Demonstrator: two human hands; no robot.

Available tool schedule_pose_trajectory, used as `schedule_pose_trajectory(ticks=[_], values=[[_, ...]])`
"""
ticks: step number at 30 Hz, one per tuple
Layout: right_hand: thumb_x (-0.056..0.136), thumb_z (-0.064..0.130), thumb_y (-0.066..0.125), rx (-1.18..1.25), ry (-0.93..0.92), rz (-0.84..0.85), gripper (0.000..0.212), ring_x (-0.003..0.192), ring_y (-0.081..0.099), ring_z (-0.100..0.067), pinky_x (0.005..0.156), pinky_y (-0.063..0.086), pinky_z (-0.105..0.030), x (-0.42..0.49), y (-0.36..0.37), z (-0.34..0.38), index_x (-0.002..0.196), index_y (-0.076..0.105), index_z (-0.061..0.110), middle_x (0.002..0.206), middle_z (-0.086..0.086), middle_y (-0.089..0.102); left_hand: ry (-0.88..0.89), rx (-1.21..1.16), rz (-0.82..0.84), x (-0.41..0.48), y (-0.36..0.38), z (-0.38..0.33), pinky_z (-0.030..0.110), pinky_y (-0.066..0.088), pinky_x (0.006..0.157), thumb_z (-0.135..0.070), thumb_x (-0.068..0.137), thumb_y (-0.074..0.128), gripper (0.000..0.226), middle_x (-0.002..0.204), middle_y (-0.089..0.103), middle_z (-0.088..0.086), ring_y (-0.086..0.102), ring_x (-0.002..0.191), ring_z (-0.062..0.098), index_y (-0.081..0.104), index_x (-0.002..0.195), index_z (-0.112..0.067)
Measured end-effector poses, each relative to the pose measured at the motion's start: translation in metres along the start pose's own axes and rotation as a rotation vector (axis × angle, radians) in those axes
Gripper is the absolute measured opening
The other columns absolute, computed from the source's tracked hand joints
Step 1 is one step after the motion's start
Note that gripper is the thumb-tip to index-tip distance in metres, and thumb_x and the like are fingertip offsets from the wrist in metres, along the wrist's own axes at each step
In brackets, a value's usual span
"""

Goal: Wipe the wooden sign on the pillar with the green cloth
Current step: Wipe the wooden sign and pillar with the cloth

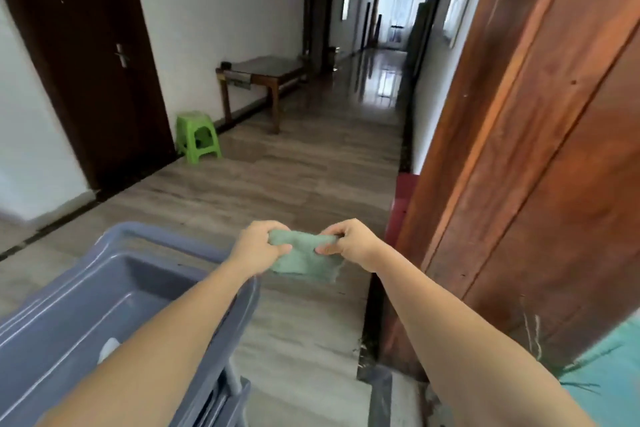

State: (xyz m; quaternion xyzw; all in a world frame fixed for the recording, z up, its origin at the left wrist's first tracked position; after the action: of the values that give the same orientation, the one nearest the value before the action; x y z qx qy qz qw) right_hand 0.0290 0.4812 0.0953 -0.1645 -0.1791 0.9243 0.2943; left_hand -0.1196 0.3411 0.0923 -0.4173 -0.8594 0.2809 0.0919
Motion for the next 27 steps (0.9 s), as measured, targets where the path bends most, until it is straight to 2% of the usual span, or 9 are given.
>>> schedule_pose_trajectory(ticks=[2,5,8,11,14,17,21,23,27], values=[[0.081,0.012,0.084,-0.016,-0.020,-0.111,0.006,0.068,0.065,-0.011,0.068,0.050,-0.025,-0.019,-0.068,-0.012,0.084,0.079,0.015,0.073,0.004,0.073,0.123,0.078,0.024,0.012,0.039,-0.058,0.034,0.058,0.085,-0.024,0.081,0.080,0.022,0.100,0.078,0.000,0.072,0.097,0.022,0.077,0.103,-0.021],[0.085,0.019,0.082,0.028,-0.018,-0.262,0.009,0.073,0.069,-0.017,0.071,0.054,-0.029,-0.055,-0.171,-0.031,0.085,0.077,0.011,0.078,0.000,0.075,0.254,0.073,0.093,0.021,0.096,-0.145,0.014,0.047,0.061,-0.039,0.081,0.076,0.007,0.083,0.073,-0.017,0.067,0.082,0.009,0.074,0.087,-0.037],[0.091,0.022,0.076,0.120,-0.046,-0.374,0.018,0.094,0.075,-0.028,0.088,0.060,-0.040,-0.096,-0.267,-0.042,0.099,0.076,0.006,0.099,-0.011,0.079,0.321,-0.035,0.195,0.030,0.154,-0.233,0.027,0.056,0.078,-0.041,0.084,0.074,0.011,0.092,0.076,-0.010,0.070,0.089,0.009,0.075,0.088,-0.031],[0.096,0.020,0.070,0.211,-0.096,-0.446,0.017,0.097,0.074,-0.029,0.089,0.061,-0.047,-0.135,-0.352,-0.046,0.105,0.072,0.006,0.100,-0.010,0.077,0.386,-0.203,0.272,0.032,0.204,-0.320,0.042,0.059,0.093,-0.030,0.089,0.073,0.018,0.103,0.079,0.002,0.074,0.101,0.021,0.076,0.101,-0.017],[0.097,0.019,0.068,0.207,-0.157,-0.533,0.023,0.098,0.073,-0.031,0.091,0.059,-0.055,-0.165,-0.426,-0.036,0.113,0.069,0.002,0.105,-0.015,0.075,0.435,-0.318,0.305,0.031,0.240,-0.397,0.048,0.058,0.097,-0.026,0.093,0.070,0.032,0.115,0.075,0.009,0.072,0.108,0.026,0.070,0.121,-0.010],[0.097,0.018,0.069,0.184,-0.196,-0.594,0.019,0.104,0.073,-0.035,0.089,0.060,-0.053,-0.193,-0.488,-0.022,0.112,0.072,0.005,0.112,-0.019,0.075,0.504,-0.330,0.302,0.029,0.263,-0.460,0.047,0.057,0.098,-0.031,0.094,0.068,0.042,0.122,0.072,0.006,0.070,0.111,0.023,0.064,0.131,-0.012],[0.096,0.017,0.070,0.104,-0.254,-0.639,0.013,0.097,0.075,-0.033,0.083,0.063,-0.051,-0.210,-0.556,0.007,0.104,0.075,0.008,0.104,-0.017,0.078,0.593,-0.318,0.268,0.036,0.271,-0.528,0.046,0.060,0.091,-0.035,0.093,0.068,0.040,0.121,0.072,0.005,0.070,0.111,0.024,0.066,0.128,-0.016],[0.096,0.017,0.070,0.054,-0.286,-0.664,0.011,0.090,0.077,-0.029,0.079,0.064,-0.049,-0.213,-0.585,0.029,0.101,0.076,0.010,0.099,-0.016,0.078,0.655,-0.308,0.233,0.042,0.268,-0.562,0.045,0.063,0.085,-0.037,0.093,0.068,0.031,0.114,0.075,0.005,0.073,0.105,0.022,0.070,0.118,-0.018],[0.097,0.014,0.068,-0.069,-0.355,-0.754,0.011,0.083,0.072,-0.027,0.085,0.060,-0.057,-0.218,-0.635,0.081,0.099,0.073,0.005,0.096,-0.020,0.076,0.771,-0.255,0.142,0.052,0.249,-0.629,0.050,0.061,0.087,-0.040,0.092,0.067,0.027,0.102,0.077,0.006,0.075,0.098,0.025,0.073,0.102,-0.015]])
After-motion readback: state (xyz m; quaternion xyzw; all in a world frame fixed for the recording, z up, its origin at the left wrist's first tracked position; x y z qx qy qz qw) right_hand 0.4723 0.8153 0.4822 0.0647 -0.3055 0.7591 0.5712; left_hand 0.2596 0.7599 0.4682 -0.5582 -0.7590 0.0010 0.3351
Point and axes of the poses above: each hand's wrist, its own x-axis towards the middle knuckle, its own y-axis out of the palm, z = x × y, the point moved 6 cm from there along x, towards the middle knuckle
